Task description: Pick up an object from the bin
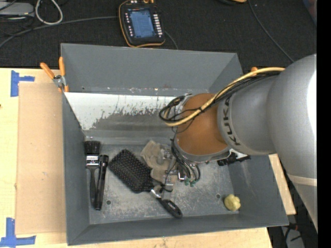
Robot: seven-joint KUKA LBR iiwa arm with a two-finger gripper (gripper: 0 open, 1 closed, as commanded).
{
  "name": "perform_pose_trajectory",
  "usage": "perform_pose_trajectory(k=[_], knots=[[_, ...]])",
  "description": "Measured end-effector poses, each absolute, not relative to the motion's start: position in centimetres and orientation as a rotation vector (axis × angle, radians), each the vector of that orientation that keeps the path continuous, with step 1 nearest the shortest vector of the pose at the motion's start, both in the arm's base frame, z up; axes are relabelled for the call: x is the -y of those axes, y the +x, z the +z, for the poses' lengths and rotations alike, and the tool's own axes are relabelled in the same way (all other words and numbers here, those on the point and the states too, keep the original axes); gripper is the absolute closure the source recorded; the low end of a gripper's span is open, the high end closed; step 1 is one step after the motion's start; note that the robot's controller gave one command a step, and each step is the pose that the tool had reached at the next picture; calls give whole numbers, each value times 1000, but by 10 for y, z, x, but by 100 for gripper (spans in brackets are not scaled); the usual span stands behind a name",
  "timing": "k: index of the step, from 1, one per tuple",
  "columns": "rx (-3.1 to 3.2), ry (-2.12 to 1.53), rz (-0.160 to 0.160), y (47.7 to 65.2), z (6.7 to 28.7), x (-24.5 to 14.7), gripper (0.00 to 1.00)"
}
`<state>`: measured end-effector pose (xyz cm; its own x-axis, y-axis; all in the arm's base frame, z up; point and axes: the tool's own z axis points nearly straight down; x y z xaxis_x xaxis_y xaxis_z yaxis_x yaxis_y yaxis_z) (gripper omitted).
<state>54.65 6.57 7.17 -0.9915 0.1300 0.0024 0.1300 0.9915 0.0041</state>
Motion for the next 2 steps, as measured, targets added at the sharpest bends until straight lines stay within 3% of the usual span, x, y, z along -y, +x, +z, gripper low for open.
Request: perform_pose_trajectory(k=[1, 2], knots=[[3133, -202, -8, 551, 72, -63, 0], [3145, -212, -9, 551, 74, -64, 100]])
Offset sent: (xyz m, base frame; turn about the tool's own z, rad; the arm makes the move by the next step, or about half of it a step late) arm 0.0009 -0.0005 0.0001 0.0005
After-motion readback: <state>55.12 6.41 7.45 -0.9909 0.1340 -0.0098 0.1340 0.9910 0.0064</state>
